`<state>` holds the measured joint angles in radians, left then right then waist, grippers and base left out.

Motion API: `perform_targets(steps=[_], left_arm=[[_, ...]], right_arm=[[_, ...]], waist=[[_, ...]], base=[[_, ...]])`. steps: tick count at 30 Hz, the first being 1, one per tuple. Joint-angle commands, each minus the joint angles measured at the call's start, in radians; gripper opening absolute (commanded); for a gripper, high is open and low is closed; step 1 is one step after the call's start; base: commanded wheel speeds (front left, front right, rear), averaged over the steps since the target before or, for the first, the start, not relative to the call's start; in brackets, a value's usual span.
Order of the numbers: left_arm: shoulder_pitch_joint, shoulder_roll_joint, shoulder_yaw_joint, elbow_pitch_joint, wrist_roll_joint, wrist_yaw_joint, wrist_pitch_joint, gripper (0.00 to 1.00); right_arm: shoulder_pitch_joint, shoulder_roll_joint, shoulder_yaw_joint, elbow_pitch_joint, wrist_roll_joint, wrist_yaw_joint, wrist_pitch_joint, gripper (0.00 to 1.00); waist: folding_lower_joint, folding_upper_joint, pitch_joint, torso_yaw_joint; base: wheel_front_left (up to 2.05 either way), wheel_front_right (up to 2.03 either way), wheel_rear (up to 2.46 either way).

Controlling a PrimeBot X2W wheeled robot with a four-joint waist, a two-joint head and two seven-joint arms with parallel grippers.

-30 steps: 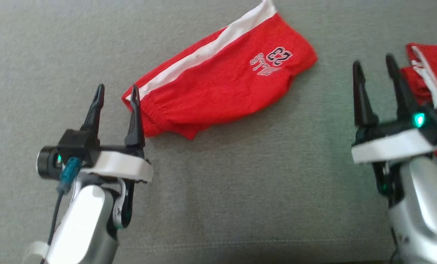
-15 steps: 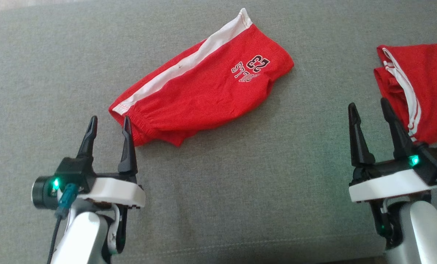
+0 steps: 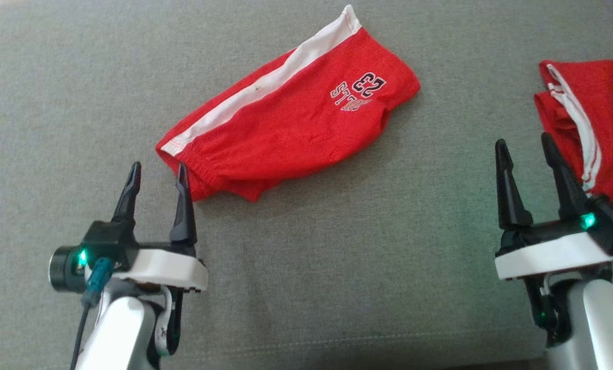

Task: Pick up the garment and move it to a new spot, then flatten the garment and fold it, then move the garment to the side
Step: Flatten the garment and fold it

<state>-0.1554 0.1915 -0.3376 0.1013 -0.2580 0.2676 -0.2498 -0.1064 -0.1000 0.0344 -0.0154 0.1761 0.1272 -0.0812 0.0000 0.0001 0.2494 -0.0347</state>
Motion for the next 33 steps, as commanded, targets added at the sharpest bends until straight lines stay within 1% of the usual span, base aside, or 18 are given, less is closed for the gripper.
perform_targets(steps=[1,5,10,13,18,24,27,30,31,32,33], left_arm=[[-0.046,0.008,0.044,-0.032,0.007,-0.006,-0.012,1.0],[-0.077,-0.001,0.041,-0.037,0.016,-0.016,-0.012,1.0],[-0.13,-0.026,0.036,-0.044,0.024,-0.033,-0.012,1.0],[-0.17,-0.043,0.029,-0.043,0.036,-0.048,-0.012,1.0],[-0.217,-0.074,0.03,-0.043,0.057,-0.066,-0.012,1.0],[-0.23,-0.098,0.044,-0.037,0.073,-0.084,-0.012,1.0],[-0.228,-0.105,0.053,-0.036,0.079,-0.092,-0.012,1.0],[-0.226,-0.109,0.057,-0.037,0.085,-0.097,-0.012,1.0],[-0.226,-0.111,0.059,-0.037,0.088,-0.1,-0.012,1.0],[-0.225,-0.113,0.061,-0.037,0.09,-0.102,-0.012,1.0],[-0.225,-0.114,0.063,-0.037,0.093,-0.104,-0.012,1.0]], right_arm=[[-0.016,-0.012,0.02,-0.033,0.009,0.003,0.01,1.0],[-0.084,-0.045,0.03,-0.006,0.027,0.003,0.052,1.0],[-0.253,-0.12,0.09,0.063,0.063,0.003,0.157,1.0],[-0.364,-0.165,0.121,0.123,0.096,0.003,0.226,1.0],[-0.512,-0.224,0.178,0.259,0.146,0.003,0.368,1.0],[-0.602,-0.247,0.23,0.4,0.19,0.003,0.537,1.0],[-0.621,-0.244,0.244,0.435,0.212,0.003,0.589,1.0],[-0.626,-0.239,0.246,0.453,0.227,0.003,0.61,1.0],[-0.626,-0.235,0.247,0.461,0.236,0.003,0.62,0.78],[-0.624,-0.228,0.248,0.467,0.25,0.003,0.627,0.27],[-0.622,-0.223,0.248,0.468,0.262,0.003,0.627,0.0]], waist=[[0.0,-0.0001,0.015,0.011],[0.0,-0.0001,0.057,0.035],[0.0,-0.0001,0.133,0.08],[0.0,-0.0001,0.177,0.118],[0.0,-0.0001,0.225,0.168],[0.0,-0.0001,0.232,0.189],[0.0,-0.0001,0.229,0.19],[0.0,-0.0001,0.228,0.189],[0.0,-0.0001,0.228,0.188],[0.0,-0.0001,0.227,0.186],[0.0,-0.0001,0.225,0.184]], base=[[0.0,0.0,0.0],[0.0,0.0,0.0],[0.0,0.0,0.0],[0.0,0.0,0.0],[0.0,0.0,0.0],[0.0,0.0,0.0],[0.0,0.0,0.0],[0.0,0.0,0.0],[0.0,0.0,0.0],[0.0,0.0,0.0],[0.0,0.0,0.0]])
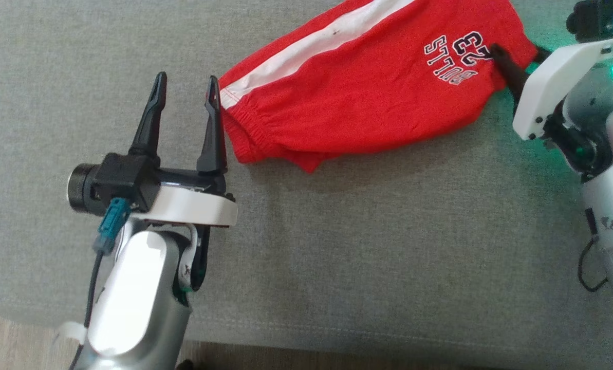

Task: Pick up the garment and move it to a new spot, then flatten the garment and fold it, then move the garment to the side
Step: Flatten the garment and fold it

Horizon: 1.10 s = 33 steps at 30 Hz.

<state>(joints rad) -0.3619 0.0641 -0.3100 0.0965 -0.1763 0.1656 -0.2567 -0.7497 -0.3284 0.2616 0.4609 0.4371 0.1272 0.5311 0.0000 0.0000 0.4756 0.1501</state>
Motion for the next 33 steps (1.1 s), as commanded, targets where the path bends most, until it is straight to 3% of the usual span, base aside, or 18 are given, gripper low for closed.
perform_targets(steps=[1,7,13,24,29,33], left_arm=[[-0.017,0.012,0.038,-0.031,0.014,-0.004,-0.005,1.0],[0.006,0.011,0.051,-0.022,0.034,-0.014,-0.005,1.0],[0.044,0.011,0.038,-0.003,0.047,-0.034,-0.005,1.0],[0.079,0.01,0.026,0.01,0.052,-0.041,-0.005,1.0],[0.09,0.009,0.023,0.021,0.05,-0.039,-0.005,1.0],[0.101,0.012,0.025,0.03,0.047,-0.038,-0.005,1.0]], right_arm=[[0.027,0.011,0.021,-0.01,0.01,0.003,0.01,0.0],[0.148,0.054,-0.029,-0.074,0.028,0.003,-0.132,0.0],[0.404,0.137,-0.171,-0.188,0.012,0.003,-0.277,0.0],[0.551,0.205,-0.296,-0.238,-0.012,0.003,-0.327,0.0],[0.523,0.195,-0.27,-0.263,-0.048,0.003,-0.306,0.0],[0.432,0.181,-0.137,-0.34,-0.105,0.003,-0.249,0.0]], waist=[[0.0,0.0,-0.004,-0.004],[0.0,0.0,-0.051,-0.034],[0.0,0.0,-0.117,-0.065],[0.0,0.0,-0.156,-0.08],[0.0,0.0,-0.184,-0.079],[0.0,0.0,-0.208,-0.081]], base=[[0.0,0.0,0.0],[0.0,0.0,0.0],[0.0,0.0,0.0],[0.0,0.0,0.0],[0.0,0.0,0.0],[0.0,0.0,0.0]])
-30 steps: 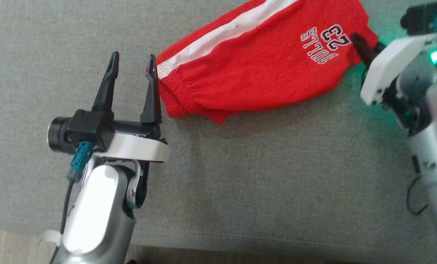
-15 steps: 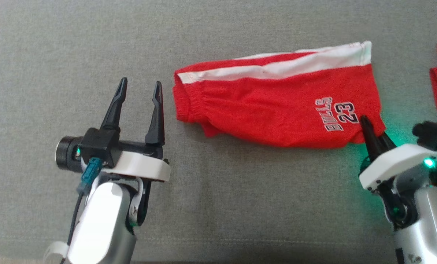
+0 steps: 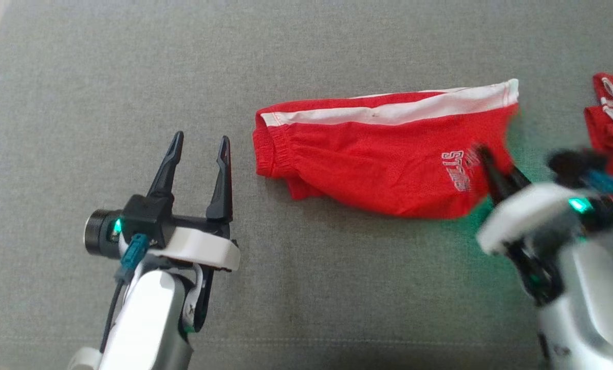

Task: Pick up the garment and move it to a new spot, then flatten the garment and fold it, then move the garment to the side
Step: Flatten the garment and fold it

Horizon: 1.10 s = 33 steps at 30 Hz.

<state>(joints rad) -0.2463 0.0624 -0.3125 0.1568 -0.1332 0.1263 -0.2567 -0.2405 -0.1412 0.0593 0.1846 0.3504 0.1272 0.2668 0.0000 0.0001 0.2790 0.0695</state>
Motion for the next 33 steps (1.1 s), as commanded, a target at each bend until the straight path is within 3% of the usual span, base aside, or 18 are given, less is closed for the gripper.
perform_targets(steps=[1,5,6,10,16,18,19,23,27,33], left_arm=[[-0.013,0.013,0.027,-0.029,0.003,0.001,-0.005,1.0],[-0.009,0.012,0.023,-0.025,-0.001,-0.001,-0.005,1.0],[-0.009,0.012,0.023,-0.025,-0.001,-0.001,-0.005,1.0],[-0.008,0.008,0.014,-0.023,-0.006,-0.003,-0.005,1.0],[-0.006,0.003,0.006,-0.023,-0.012,0.0,-0.005,1.0],[-0.005,0.003,0.006,-0.023,-0.013,0.002,-0.005,1.0],[-0.005,0.002,0.006,-0.023,-0.013,0.003,-0.005,1.0],[-0.004,0.003,0.011,-0.02,-0.012,0.006,-0.005,1.0],[-0.001,0.008,0.018,-0.017,-0.009,0.009,-0.005,1.0],[0.011,0.027,0.031,-0.019,-0.005,0.015,-0.005,1.0]], right_arm=[[-0.103,-0.005,0.111,-0.08,-0.027,0.003,0.031,0.0],[-0.192,0.014,0.31,-0.099,-0.024,0.003,0.085,0.0],[-0.192,0.014,0.31,-0.099,-0.024,0.003,0.085,0.0],[-0.238,0.05,0.467,-0.056,0.026,0.003,0.084,0.0],[-0.242,0.079,0.58,0.06,0.085,0.003,0.043,0.0],[-0.246,0.082,0.599,0.088,0.09,0.003,0.023,0.54],[-0.249,0.083,0.604,0.098,0.089,0.003,0.013,1.0],[-0.264,0.084,0.617,0.096,0.064,0.003,-0.066,1.0],[-0.244,0.062,0.588,0.017,0.048,0.003,-0.195,1.0],[-0.127,0.032,0.359,-0.104,-0.009,0.003,-0.307,1.0]], waist=[[0.0,-0.0001,-0.016,0.001],[0.0,-0.0001,-0.032,0.016],[0.0,-0.0001,-0.032,0.016],[0.0,-0.0001,-0.037,0.04],[0.0,-0.0001,-0.029,0.068],[0.0,-0.0001,-0.024,0.069],[0.0,-0.0001,-0.022,0.067],[0.0,-0.0001,-0.018,0.054],[0.0,-0.0001,-0.027,0.032],[0.0,-0.0001,-0.047,-0.013]], base=[[0.0,0.0,0.0],[0.0,0.0,0.0],[0.0,0.0,0.0],[0.0,0.0,0.0],[0.0,0.0,0.0],[0.0,0.0,0.0],[0.0,0.0,0.0],[0.0,0.0,0.0],[0.0,0.0,0.0],[0.0,0.0,0.0]])
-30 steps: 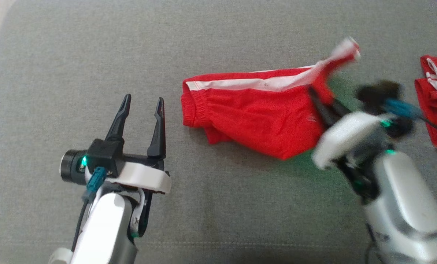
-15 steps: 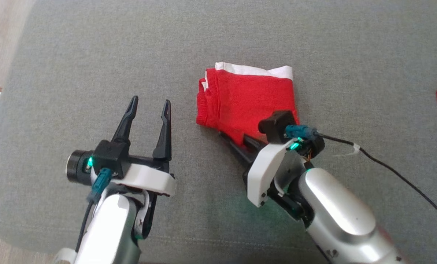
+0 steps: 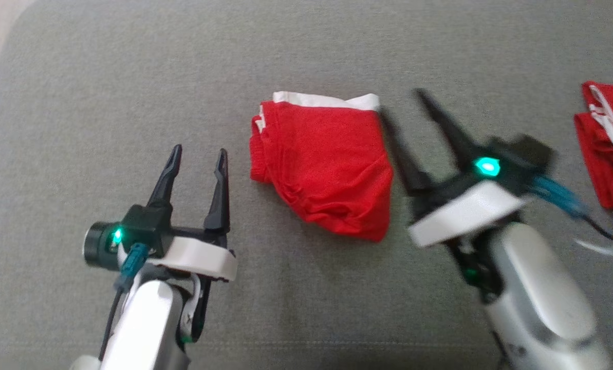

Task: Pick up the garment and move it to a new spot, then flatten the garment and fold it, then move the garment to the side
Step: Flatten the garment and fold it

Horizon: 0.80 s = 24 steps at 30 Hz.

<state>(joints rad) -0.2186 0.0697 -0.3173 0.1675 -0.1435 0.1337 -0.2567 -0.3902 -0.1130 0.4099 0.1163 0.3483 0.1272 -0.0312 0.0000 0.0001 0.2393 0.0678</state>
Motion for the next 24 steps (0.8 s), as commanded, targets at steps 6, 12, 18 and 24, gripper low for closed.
perform_targets(steps=[6,12,18,24], left_arm=[[0.002,0.044,0.053,-0.038,0.005,0.019,-0.005,1.0],[0.03,0.074,0.064,-0.05,0.011,0.033,0.003,1.0],[0.068,0.083,0.06,-0.064,0.008,0.04,0.02,1.0],[0.124,0.094,0.061,-0.085,0.002,0.054,0.04,1.0]], right_arm=[[0.19,0.007,-0.266,-0.117,-0.086,0.003,-0.022,1.0],[0.305,0.025,-0.381,-0.174,-0.119,0.003,-0.004,1.0],[0.356,0.04,-0.39,-0.199,-0.126,0.003,0.013,1.0],[0.412,0.051,-0.377,-0.216,-0.13,0.003,0.041,1.0]], waist=[[0.0,-0.0001,-0.027,-0.05],[0.0,-0.0001,-0.06,-0.077],[0.0,-0.0001,-0.103,-0.082],[0.0,-0.0001,-0.154,-0.077]], base=[[0.0,0.0,0.0],[0.0,0.0,0.0],[0.0,0.0,0.0],[0.0,0.0,0.0]])
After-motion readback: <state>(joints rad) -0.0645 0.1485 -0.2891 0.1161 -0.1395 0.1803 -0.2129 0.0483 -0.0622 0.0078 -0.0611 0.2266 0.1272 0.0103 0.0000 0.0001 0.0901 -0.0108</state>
